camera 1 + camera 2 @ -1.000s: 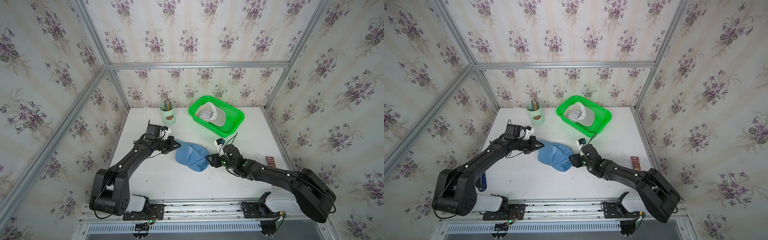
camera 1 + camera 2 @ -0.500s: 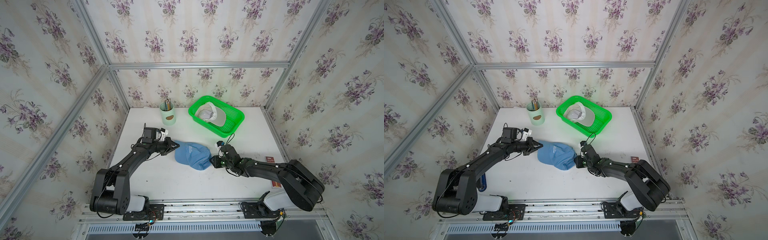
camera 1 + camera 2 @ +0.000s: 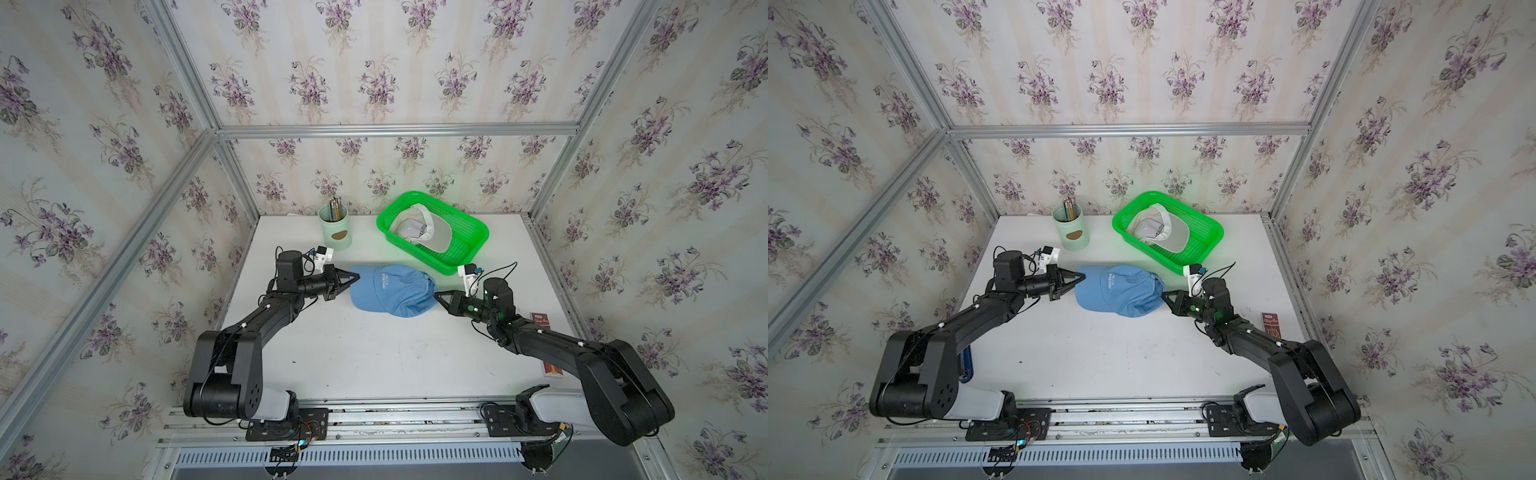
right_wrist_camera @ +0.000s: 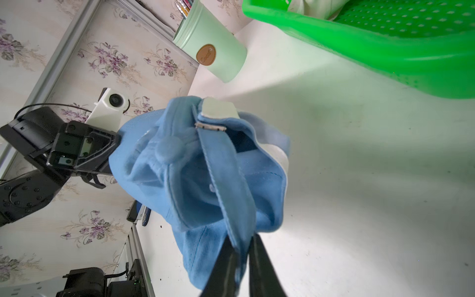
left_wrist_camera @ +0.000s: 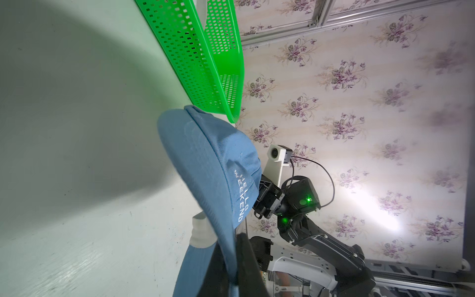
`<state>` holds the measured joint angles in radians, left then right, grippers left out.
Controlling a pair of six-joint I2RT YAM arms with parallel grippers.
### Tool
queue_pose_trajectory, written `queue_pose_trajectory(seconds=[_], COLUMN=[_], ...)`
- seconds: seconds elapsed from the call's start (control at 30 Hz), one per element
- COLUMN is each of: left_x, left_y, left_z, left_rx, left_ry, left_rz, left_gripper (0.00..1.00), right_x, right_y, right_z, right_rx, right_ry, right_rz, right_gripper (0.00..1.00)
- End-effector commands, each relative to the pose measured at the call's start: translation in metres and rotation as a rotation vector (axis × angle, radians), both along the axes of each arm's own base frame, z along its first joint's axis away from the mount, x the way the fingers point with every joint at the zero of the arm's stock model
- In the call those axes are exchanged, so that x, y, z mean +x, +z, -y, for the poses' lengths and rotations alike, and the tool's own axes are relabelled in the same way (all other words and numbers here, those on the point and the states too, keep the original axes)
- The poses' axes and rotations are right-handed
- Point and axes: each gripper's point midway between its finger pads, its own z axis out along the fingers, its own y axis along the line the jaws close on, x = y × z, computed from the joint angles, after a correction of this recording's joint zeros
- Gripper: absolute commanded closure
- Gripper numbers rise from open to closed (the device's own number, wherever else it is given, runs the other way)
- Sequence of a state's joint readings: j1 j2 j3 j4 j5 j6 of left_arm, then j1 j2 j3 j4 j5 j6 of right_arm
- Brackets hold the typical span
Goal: Turn the baseball cap inside out
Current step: Turn over the baseball cap.
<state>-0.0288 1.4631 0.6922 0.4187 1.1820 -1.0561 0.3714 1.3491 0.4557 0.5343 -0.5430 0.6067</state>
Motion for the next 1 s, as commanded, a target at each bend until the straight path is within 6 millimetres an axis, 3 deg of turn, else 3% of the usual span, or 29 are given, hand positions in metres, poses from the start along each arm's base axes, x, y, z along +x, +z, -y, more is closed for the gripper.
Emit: queue_pose_trajectory(seconds=[0.0, 0.13, 0.5, 0.73, 0.97], left_x=[0.002, -0.006, -0.027, -0.033, -0.029], left_y=[0.031, 0.027, 0.037, 0.044, 0.053], left_z=[0.006, 0.009, 0.012, 0.016, 0.015], left_rx=[-0.064, 0.0, 0.197, 0.172, 0.173], left_ry=[-0.047, -0.06, -0.114, -0.154, -0.147], left_rz=[0.125, 0.14, 0.155, 0.182, 0.204], left_gripper=[1.0, 1.0, 1.0, 1.0, 1.0], right_x=[0.004, 0.016, 0.037, 0.026, 0.009], right_y=[0.004, 0.007, 0.016, 0.029, 0.013], right_z=[-0.004, 0.002, 0.001, -0.017, -0.021], right_rx=[0.012, -0.043, -0.176, -0.141, -0.128], right_ry=[0.014, -0.047, -0.095, 0.067, 0.168], right_rz=[-0.019, -0.026, 0.028, 0.126, 0.068], right_gripper=[0.63, 0.52, 0.47, 0.45, 0.47])
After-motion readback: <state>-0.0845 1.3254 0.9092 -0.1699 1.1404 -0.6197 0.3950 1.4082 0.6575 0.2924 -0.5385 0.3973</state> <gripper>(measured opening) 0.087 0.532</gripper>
